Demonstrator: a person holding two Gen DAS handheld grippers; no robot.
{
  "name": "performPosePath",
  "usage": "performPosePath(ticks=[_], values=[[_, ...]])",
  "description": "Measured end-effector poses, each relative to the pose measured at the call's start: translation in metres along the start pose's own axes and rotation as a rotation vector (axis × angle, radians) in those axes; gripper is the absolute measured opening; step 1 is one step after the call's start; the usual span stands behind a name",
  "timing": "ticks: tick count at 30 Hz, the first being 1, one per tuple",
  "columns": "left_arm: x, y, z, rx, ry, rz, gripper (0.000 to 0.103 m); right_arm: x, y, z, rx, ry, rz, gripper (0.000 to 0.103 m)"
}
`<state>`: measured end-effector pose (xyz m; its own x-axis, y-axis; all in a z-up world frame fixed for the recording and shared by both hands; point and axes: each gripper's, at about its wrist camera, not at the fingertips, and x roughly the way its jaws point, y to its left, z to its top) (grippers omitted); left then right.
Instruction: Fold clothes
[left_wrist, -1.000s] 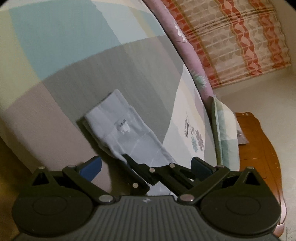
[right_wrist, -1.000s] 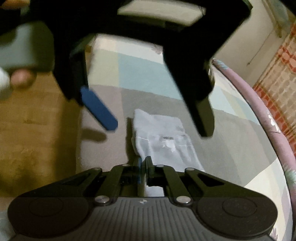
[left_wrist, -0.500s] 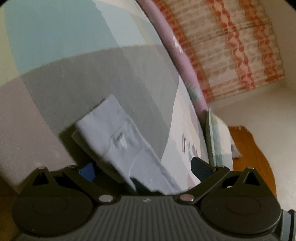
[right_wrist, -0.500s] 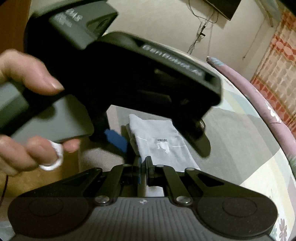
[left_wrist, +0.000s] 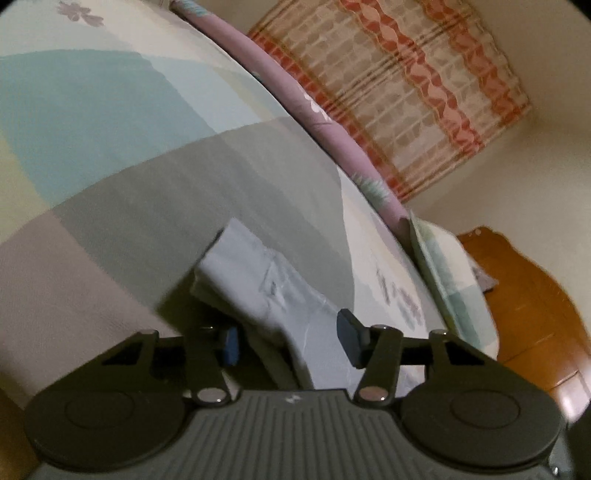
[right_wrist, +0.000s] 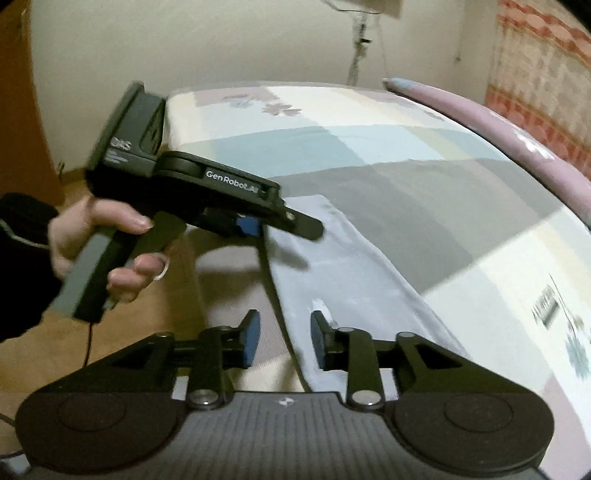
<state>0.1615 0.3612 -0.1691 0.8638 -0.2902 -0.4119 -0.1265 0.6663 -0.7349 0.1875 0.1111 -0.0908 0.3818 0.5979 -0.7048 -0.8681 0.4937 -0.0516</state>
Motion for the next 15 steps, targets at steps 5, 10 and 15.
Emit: performPosePath(ticks=[5, 10, 15], values=[[0.012, -0.011, 0.004, 0.038, 0.009, 0.038, 0.061, -0.022, -0.01, -0.025, 0.087, -0.021, -0.027, 0.04], [0.011, -0.015, 0.001, 0.101, 0.001, 0.131, 0.017, -0.032, -0.036, -0.027, 0.232, -0.025, -0.019, 0.05], [0.007, -0.011, 0.0, 0.083, -0.007, 0.14, 0.017, -0.014, -0.089, -0.026, 0.452, -0.061, -0.018, 0.05]])
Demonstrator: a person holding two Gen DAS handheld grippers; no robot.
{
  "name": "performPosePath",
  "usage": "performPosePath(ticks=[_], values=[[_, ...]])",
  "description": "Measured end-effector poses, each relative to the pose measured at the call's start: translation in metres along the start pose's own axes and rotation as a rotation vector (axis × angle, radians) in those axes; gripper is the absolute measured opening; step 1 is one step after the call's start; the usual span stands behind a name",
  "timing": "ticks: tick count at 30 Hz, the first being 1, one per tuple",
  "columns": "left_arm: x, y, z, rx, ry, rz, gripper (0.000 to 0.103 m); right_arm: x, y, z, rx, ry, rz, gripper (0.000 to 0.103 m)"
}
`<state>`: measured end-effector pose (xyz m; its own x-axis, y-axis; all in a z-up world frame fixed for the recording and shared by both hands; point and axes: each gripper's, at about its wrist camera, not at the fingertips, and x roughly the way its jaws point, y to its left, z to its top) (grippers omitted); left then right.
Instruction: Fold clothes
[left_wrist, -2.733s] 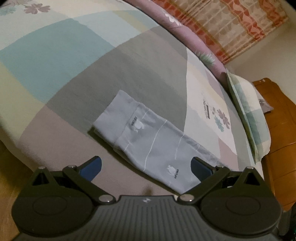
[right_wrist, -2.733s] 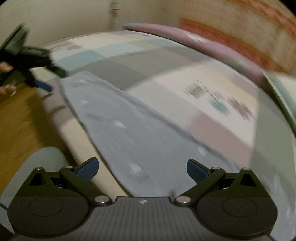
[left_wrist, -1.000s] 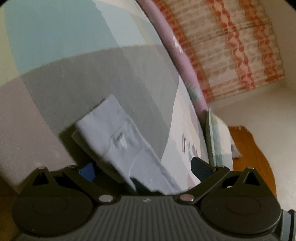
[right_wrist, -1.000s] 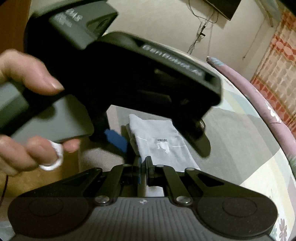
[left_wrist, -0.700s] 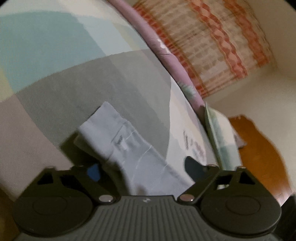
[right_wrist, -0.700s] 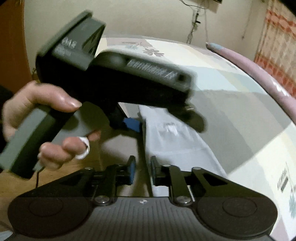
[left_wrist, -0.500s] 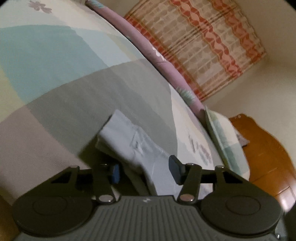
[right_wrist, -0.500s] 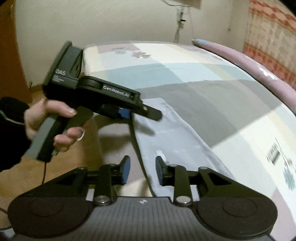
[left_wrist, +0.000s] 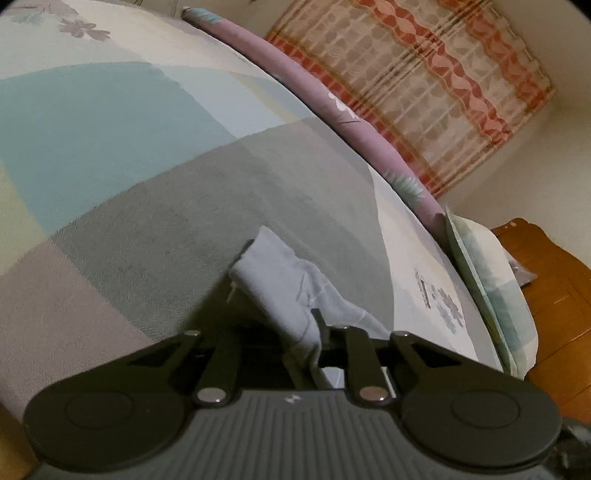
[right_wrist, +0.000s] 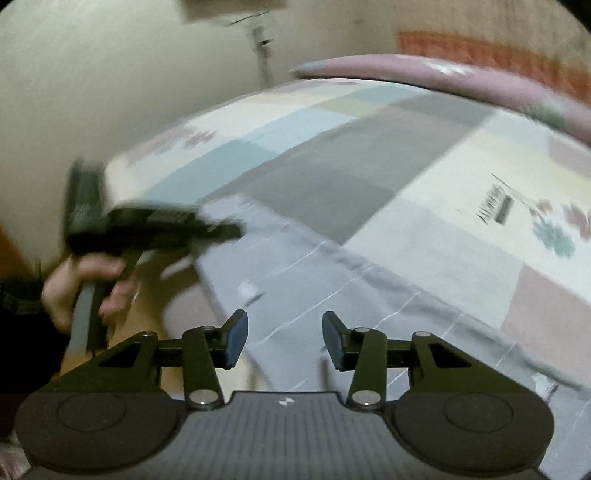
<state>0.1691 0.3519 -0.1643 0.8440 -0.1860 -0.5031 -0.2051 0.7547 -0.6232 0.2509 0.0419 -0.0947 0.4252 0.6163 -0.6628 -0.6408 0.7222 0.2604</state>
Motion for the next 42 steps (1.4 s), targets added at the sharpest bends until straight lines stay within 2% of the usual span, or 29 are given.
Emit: performPosePath(ticks=[4, 6, 10, 12, 17, 22, 25, 29, 32, 36, 39, 42], values=[[-0.001, -0.006, -0.002, 0.056, -0.008, 0.022, 0.017, 0.036, -0.039, 0.014, 0.146, 0.027, -0.039, 0.05], [-0.002, -0.003, -0.002, 0.053, -0.007, 0.015, 0.017, 0.053, -0.049, 0.015, 0.146, 0.055, -0.068, 0.048], [-0.003, -0.003, -0.003, 0.072, -0.007, 0.019, 0.017, 0.064, -0.05, 0.027, 0.111, 0.032, -0.104, 0.048], [-0.003, -0.003, -0.003, 0.077, -0.007, 0.02, 0.017, 0.057, -0.047, 0.029, 0.119, 0.029, -0.112, 0.048], [-0.002, -0.005, -0.002, 0.095, -0.006, 0.025, 0.017, 0.038, -0.027, 0.007, 0.131, 0.069, -0.023, 0.054], [-0.001, -0.01, 0.0, 0.116, 0.0, 0.049, 0.017, 0.053, -0.035, 0.005, 0.168, 0.023, -0.055, 0.053], [0.0, -0.013, 0.0, 0.123, 0.001, 0.061, 0.017, 0.044, -0.044, 0.015, 0.242, 0.016, -0.095, 0.053], [0.001, -0.017, -0.002, 0.133, -0.006, 0.076, 0.017, 0.016, -0.043, 0.004, 0.354, -0.002, -0.006, 0.059], [0.002, -0.021, -0.002, 0.145, -0.002, 0.094, 0.017, 0.014, -0.033, -0.007, 0.428, 0.001, 0.051, 0.06], [0.003, -0.026, -0.002, 0.169, 0.006, 0.116, 0.017, 0.024, -0.026, -0.001, 0.481, 0.007, 0.04, 0.06], [0.002, -0.027, -0.003, 0.171, 0.005, 0.125, 0.017, 0.031, -0.029, 0.003, 0.557, -0.013, -0.005, 0.06], [0.003, -0.03, -0.003, 0.173, 0.005, 0.139, 0.017, 0.036, -0.035, 0.005, 0.608, -0.023, -0.029, 0.064]])
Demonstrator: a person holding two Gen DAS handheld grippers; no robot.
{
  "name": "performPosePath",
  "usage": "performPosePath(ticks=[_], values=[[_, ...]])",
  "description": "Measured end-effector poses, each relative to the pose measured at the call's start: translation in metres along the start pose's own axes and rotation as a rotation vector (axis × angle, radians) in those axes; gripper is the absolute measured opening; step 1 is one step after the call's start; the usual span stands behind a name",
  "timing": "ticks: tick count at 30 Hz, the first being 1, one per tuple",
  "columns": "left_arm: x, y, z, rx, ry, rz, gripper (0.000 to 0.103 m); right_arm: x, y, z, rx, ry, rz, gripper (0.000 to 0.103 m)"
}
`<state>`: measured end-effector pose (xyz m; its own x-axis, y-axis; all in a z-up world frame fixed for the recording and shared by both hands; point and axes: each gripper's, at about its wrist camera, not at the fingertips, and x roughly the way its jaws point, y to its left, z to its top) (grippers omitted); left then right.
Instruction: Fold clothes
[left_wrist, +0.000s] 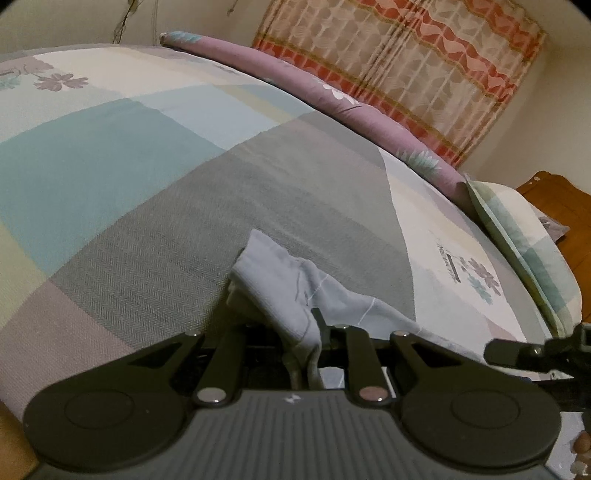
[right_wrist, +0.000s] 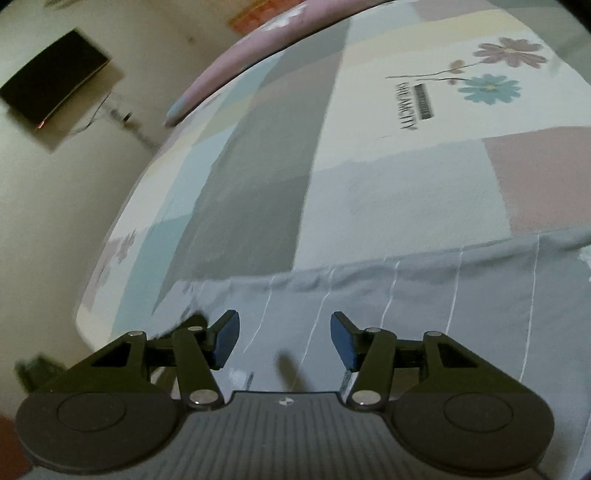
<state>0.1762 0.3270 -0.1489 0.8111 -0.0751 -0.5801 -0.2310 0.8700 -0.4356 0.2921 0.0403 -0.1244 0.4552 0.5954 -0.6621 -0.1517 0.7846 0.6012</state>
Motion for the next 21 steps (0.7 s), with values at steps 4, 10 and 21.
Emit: performPosePath(ticks=[4, 10, 21], values=[[0.0, -0.006, 0.002, 0.018, 0.006, 0.021, 0.017, 0.006, -0.001, -0.007, 0.036, 0.052, 0.021, 0.064], [-0.001, -0.007, 0.002, 0.02, 0.009, 0.031, 0.017, -0.003, 0.009, -0.038, 0.028, 0.132, 0.055, 0.066], [-0.006, -0.016, 0.009, 0.041, 0.031, 0.061, 0.012, -0.052, 0.003, -0.047, -0.049, 0.121, 0.082, 0.073]])
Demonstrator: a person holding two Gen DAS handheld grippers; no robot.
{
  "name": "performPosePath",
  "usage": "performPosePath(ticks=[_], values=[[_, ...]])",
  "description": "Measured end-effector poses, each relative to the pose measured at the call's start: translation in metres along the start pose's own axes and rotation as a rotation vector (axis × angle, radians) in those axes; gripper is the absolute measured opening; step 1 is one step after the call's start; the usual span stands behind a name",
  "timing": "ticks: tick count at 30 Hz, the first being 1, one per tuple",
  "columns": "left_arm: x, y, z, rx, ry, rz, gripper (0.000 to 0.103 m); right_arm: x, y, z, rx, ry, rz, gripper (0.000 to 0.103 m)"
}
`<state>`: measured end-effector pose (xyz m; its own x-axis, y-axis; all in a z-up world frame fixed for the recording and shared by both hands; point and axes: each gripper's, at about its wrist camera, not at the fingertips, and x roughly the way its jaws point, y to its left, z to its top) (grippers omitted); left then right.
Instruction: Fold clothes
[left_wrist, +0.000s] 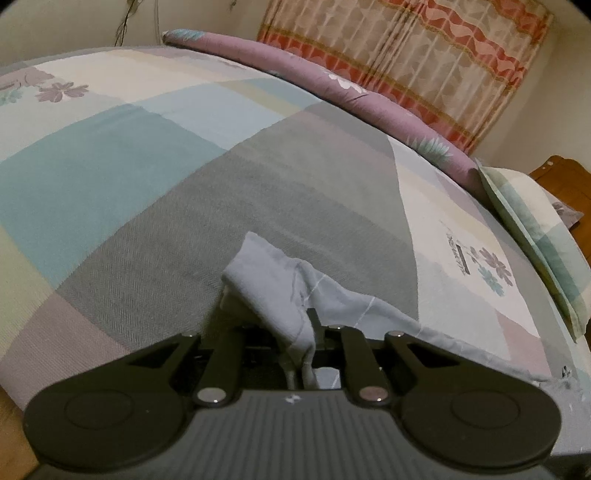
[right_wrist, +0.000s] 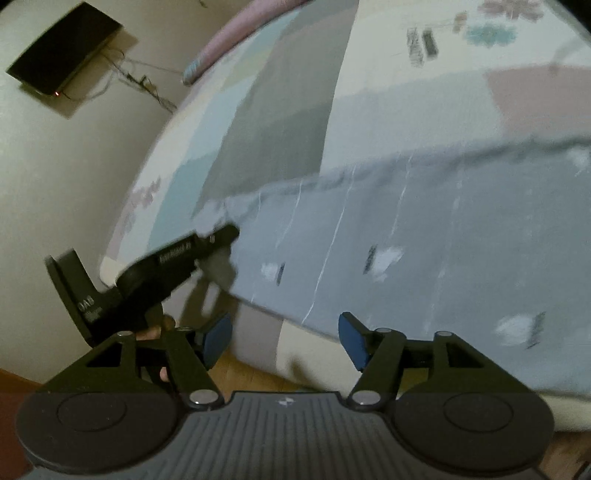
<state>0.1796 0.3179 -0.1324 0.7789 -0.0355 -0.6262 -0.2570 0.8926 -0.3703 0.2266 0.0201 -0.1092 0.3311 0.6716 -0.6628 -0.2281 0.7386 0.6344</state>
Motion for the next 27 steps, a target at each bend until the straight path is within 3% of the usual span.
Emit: performPosePath(ticks=[5, 15, 27], values=[[-0.014, -0.007, 0.002, 0.015, -0.033, -0.02, 0.012, -0.04, -0.026, 0.007, -0.057, -0.029, -0.019, 0.074], [-0.046, -0.054, 0.012, 0.129, -0.083, -0.083, 0.012, -0.087, -0.081, -0.015, -0.006, -0.043, -0.047, 0.074], [-0.056, -0.132, 0.008, 0.27, -0.091, -0.182, 0.012, -0.12, -0.096, -0.025, 0.025, -0.096, -0.012, 0.074]])
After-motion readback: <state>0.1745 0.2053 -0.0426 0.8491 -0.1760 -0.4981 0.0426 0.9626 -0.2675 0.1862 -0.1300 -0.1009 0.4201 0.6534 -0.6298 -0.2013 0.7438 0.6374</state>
